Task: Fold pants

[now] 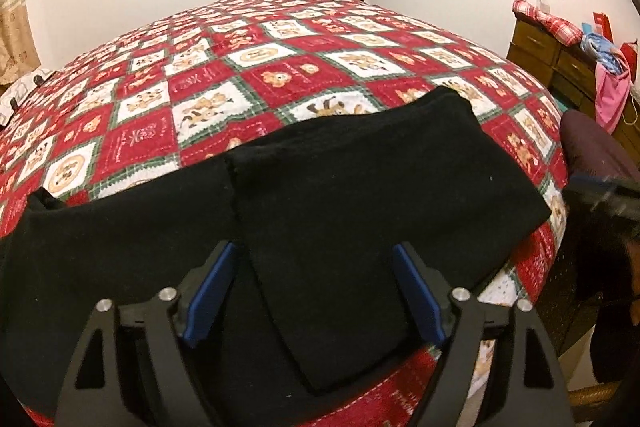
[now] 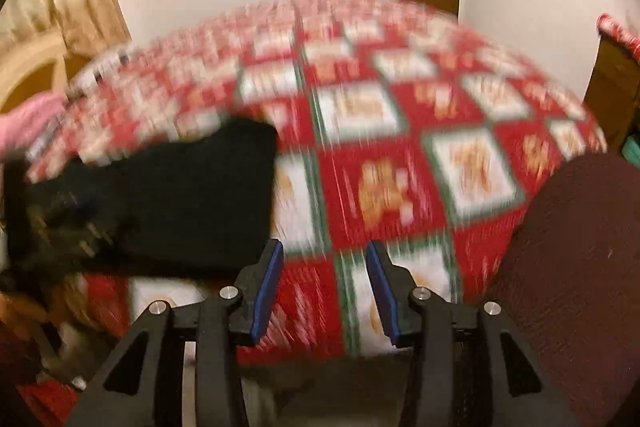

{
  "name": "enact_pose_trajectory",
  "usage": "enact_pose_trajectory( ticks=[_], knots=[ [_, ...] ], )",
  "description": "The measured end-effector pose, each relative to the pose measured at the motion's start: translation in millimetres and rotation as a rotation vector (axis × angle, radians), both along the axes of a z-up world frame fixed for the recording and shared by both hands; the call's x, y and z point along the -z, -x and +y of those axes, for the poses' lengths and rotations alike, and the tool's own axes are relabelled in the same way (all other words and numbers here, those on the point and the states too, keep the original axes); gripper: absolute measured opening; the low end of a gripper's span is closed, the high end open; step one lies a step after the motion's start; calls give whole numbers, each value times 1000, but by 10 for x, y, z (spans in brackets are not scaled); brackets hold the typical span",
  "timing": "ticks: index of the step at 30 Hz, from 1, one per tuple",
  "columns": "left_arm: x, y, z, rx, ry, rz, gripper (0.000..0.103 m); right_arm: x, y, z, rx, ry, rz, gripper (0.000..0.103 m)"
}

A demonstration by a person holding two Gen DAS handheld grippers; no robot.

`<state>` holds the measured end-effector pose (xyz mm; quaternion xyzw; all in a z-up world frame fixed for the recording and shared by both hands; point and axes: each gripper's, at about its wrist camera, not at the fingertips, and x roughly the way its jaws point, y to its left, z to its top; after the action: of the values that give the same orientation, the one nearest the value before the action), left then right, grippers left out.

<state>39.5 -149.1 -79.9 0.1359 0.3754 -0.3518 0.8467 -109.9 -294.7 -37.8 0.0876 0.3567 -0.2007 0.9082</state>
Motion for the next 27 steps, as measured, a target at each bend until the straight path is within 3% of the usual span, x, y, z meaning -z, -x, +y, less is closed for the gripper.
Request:
enact_pose_trajectory(
  ticks=[3, 5, 9, 11, 12, 15, 20, 22, 24, 27],
  knots=[
    [-36, 9, 7, -19, 28, 15, 85, -194, -136, 221, -76, 31, -126, 45],
    [-122, 17, 86, -23, 80, 22, 85, -140, -380, 383, -127, 40, -117, 45],
    [-370, -56, 491, -122, 155, -48, 85, 205, -751, 552, -180, -75, -66, 45],
    [-443, -167, 874, -226, 177, -61, 85, 442, -917, 588, -169, -95, 13, 46],
    [-450, -215, 1048, -273, 182, -60, 85, 492, -921, 606, -161, -82, 11, 46],
    [-414, -347, 1822, -493, 181, -69, 86, 423, -923, 688, -162, -39, 12, 49],
    [-277, -387, 2979, -848, 202, -80, 86, 22, -684, 866, -167, -60, -174, 50],
    [-202, -424, 3357, -970, 248, -33, 86, -12, -703, 999, -204, -84, -182, 51],
    [-67, -492, 3676, -1052, 347, 41, 86, -1, -745, 1180, -255, -106, -171, 51],
    [110, -639, 3914, -1080, 465, 136, 86, 73, -795, 1408, -307, -110, -134, 51]
  ],
)
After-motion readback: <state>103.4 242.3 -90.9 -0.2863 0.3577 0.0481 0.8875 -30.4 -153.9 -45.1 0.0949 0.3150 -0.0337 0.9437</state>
